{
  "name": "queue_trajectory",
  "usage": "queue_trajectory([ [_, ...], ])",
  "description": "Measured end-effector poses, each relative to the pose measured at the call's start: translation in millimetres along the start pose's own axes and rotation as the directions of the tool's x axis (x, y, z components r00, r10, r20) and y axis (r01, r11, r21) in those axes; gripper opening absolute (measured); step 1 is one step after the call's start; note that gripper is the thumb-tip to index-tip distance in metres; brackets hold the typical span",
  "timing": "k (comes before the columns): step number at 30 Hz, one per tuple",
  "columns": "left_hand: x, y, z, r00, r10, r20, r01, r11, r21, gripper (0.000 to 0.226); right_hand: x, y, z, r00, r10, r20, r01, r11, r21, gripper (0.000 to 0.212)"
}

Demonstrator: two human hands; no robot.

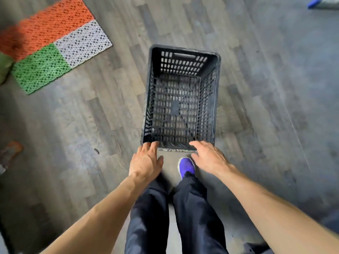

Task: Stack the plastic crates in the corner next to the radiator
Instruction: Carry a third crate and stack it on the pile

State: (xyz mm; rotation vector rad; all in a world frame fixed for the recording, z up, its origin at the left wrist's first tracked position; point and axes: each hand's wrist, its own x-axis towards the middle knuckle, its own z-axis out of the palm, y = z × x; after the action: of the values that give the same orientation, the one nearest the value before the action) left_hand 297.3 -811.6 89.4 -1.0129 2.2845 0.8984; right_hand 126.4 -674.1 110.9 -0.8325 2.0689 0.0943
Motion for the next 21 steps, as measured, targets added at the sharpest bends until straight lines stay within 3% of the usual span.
queue_trajectory([
  [8,59,-24,5,1.0,0.01,0.024,-0.013,0.994,0.112,0.057,33,34,24,0.989,0.144,-0.023,-0.14,0.984,0.113,0.05],
  [21,180,-25,25,0.982,-0.168,-0.083,0.169,0.986,0.009,0.086,123,97,31,0.914,0.349,-0.205,-0.307,0.928,0.211,0.064],
])
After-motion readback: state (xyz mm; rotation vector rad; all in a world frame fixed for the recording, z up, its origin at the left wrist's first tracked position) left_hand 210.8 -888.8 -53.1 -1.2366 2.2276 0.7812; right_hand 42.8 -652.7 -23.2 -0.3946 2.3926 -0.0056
